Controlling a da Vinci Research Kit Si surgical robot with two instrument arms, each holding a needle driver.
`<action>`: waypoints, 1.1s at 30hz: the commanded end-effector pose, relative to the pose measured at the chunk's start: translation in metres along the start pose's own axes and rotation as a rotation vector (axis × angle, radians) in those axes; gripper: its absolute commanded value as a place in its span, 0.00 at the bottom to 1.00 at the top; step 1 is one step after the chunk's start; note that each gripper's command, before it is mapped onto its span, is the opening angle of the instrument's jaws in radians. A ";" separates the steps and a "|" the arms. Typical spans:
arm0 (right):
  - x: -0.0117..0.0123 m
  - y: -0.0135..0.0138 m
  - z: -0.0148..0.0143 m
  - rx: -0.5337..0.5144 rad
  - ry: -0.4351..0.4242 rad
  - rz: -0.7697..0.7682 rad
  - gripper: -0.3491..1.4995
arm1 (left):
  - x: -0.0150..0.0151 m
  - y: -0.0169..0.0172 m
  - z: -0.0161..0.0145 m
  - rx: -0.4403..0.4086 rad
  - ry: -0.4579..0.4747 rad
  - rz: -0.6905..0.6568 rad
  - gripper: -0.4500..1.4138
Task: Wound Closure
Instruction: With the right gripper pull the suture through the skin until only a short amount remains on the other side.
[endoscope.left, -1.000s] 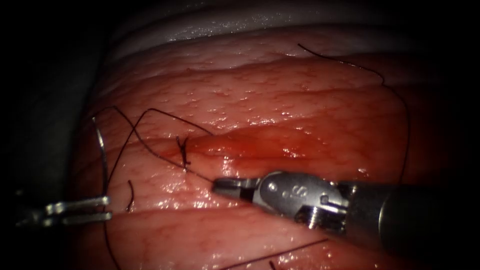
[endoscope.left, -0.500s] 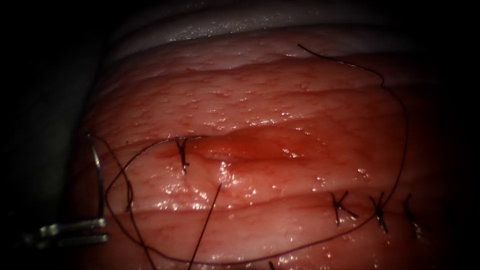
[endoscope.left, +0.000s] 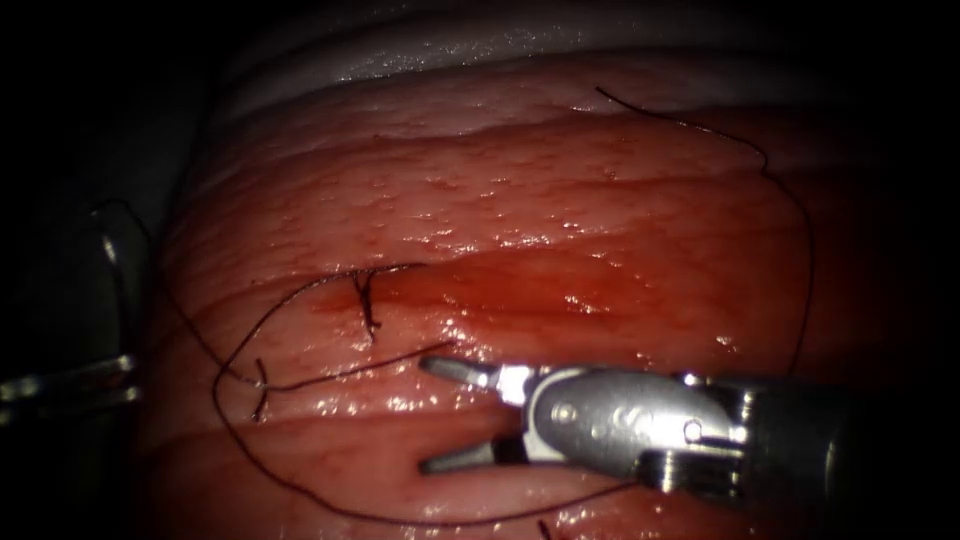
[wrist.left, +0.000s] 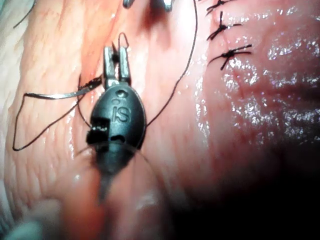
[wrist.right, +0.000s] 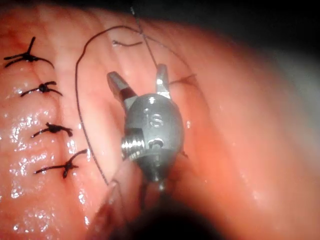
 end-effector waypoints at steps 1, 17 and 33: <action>-0.0015 0.0012 0.0008 -0.011 -0.005 0.003 0.80 | -0.0006 0.0002 0.0006 0.003 -0.003 0.001 0.00; -0.0075 0.0037 0.0051 0.052 -0.146 0.037 0.00 | -0.0019 -0.0002 0.0012 0.010 -0.008 0.005 0.00; 0.0058 -0.0146 0.0006 0.204 -0.139 0.055 0.00 | -0.0027 -0.0004 0.0016 0.013 -0.010 0.006 0.00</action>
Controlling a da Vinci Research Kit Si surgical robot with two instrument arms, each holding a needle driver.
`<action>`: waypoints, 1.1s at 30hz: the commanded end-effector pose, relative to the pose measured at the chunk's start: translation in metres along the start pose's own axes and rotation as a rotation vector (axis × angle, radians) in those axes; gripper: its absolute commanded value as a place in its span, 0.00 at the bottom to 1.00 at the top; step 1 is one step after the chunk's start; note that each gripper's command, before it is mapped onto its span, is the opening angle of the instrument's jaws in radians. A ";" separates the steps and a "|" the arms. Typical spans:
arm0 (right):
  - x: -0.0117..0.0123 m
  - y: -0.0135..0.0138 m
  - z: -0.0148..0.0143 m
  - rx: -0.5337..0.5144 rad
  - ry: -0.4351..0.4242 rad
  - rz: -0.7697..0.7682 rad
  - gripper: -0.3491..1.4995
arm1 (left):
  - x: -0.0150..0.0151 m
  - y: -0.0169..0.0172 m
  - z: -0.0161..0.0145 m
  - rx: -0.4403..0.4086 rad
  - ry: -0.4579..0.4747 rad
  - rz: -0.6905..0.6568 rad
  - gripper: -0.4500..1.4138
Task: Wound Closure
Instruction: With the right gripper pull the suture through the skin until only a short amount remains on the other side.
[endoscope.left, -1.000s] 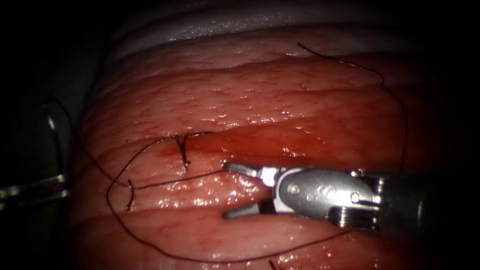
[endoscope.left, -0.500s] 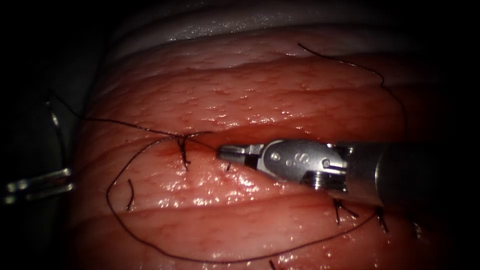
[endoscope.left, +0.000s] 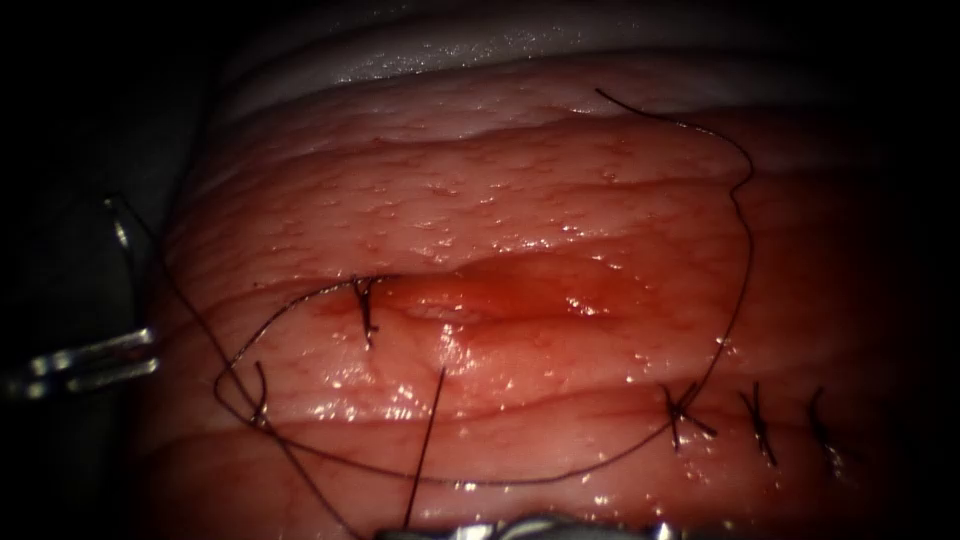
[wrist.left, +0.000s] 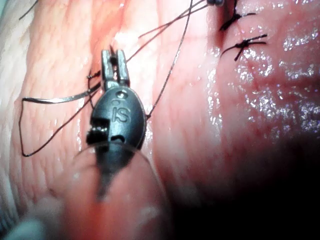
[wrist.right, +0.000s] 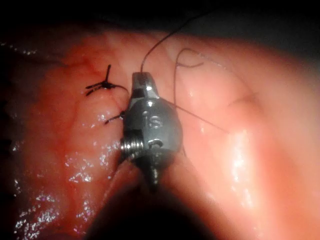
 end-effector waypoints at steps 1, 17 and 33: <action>0.0011 -0.0014 0.0014 0.009 0.008 -0.007 0.00 | -0.0004 0.0002 0.0005 0.000 0.000 0.000 0.00; -0.0018 0.0110 -0.0028 -0.180 0.205 -0.177 0.86 | -0.0010 -0.0019 -0.0024 0.020 -0.042 0.007 0.00; -0.0099 0.0196 0.0043 -0.271 0.112 -0.192 0.66 | -0.0031 -0.0034 -0.0023 0.048 -0.068 0.008 0.00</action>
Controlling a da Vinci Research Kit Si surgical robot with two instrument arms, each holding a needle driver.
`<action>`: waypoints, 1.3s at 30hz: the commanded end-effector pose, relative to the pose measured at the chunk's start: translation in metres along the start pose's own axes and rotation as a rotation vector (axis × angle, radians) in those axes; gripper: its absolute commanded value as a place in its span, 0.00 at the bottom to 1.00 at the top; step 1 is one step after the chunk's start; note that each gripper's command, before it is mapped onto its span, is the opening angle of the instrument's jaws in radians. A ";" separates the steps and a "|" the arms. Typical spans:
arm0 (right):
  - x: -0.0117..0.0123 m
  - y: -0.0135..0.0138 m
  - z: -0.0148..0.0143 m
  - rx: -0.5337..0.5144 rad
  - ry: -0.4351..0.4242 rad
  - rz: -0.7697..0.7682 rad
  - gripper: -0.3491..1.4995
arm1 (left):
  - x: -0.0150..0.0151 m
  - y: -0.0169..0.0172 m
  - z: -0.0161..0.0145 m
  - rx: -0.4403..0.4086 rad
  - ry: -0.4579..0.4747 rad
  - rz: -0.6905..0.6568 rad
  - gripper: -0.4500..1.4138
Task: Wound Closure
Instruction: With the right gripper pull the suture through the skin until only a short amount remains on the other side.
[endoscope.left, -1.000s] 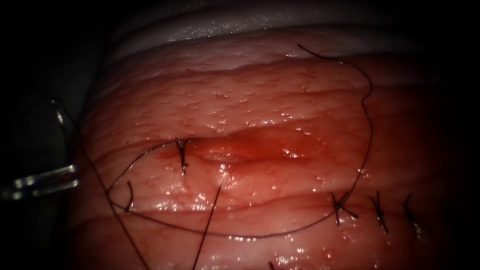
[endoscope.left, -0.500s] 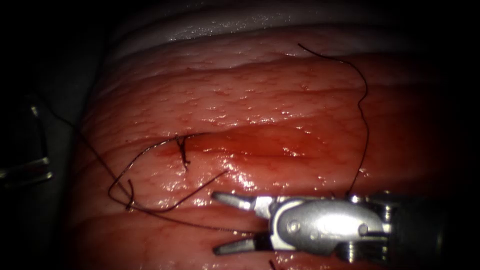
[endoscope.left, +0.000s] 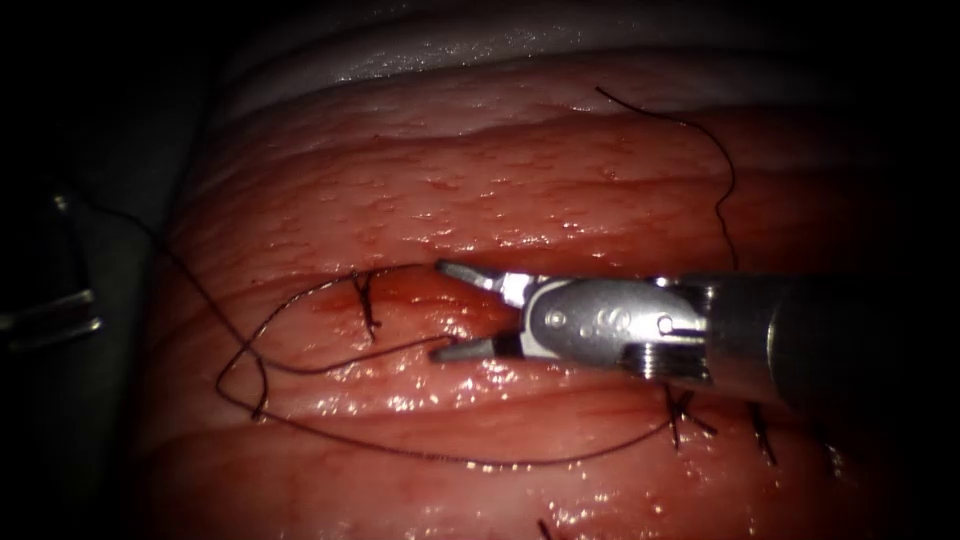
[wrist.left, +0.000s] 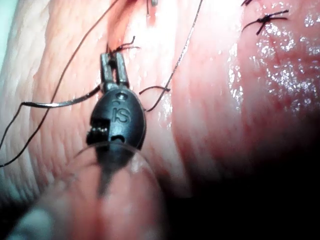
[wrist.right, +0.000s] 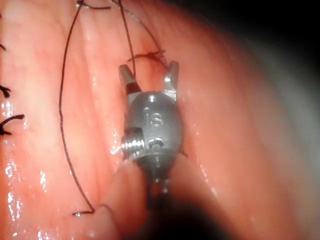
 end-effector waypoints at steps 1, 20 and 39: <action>-0.0006 -0.0003 0.0011 0.010 -0.008 -0.008 0.57 | -0.0005 0.0002 0.0007 -0.001 0.001 0.000 0.00; 0.0147 -0.0171 -0.0059 0.264 -0.111 0.085 0.00 | -0.0016 -0.0002 0.0013 0.005 -0.004 0.002 0.00; 0.0152 -0.0130 -0.0051 0.148 0.125 -0.138 0.94 | -0.0017 -0.0003 0.0010 0.004 -0.005 0.003 0.00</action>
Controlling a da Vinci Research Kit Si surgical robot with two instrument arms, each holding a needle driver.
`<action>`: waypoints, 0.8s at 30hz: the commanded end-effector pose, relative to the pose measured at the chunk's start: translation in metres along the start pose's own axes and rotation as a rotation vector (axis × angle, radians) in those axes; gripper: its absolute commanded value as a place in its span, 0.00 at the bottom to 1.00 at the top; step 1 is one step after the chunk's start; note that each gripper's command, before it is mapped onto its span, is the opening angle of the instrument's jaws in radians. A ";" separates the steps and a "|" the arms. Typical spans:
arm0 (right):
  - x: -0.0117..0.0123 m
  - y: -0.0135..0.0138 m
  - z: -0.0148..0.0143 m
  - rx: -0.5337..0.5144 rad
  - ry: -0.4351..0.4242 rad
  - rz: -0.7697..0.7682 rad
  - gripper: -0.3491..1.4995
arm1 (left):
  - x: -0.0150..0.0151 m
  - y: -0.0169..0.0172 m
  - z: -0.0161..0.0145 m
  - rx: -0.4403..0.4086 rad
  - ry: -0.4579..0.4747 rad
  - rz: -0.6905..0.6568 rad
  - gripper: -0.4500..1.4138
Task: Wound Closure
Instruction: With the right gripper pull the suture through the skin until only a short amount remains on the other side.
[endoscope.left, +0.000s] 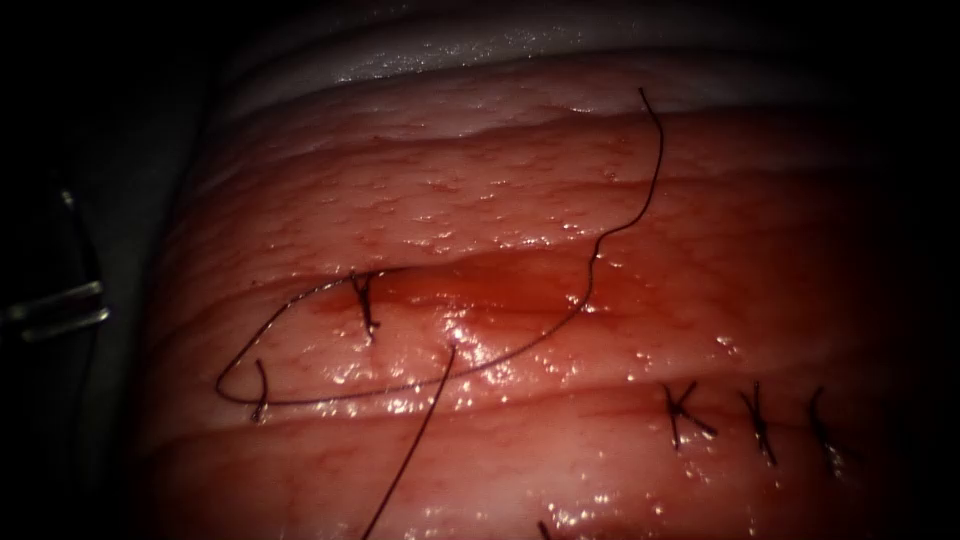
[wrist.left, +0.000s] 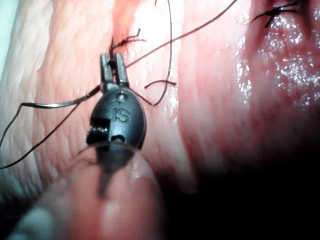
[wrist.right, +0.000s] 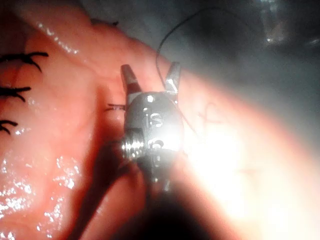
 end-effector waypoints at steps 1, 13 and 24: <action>-0.0014 0.0019 -0.0009 -0.026 0.008 -0.001 0.94 | -0.0005 0.0002 0.0007 -0.001 0.001 0.000 0.00; -0.0087 0.0092 -0.0028 -0.132 -0.021 0.002 0.92 | -0.0008 0.0001 0.0007 0.000 -0.001 0.001 0.00; -0.0181 0.0119 0.0010 -0.163 -0.024 0.111 0.68 | -0.0008 0.0001 0.0007 0.001 -0.001 0.001 0.00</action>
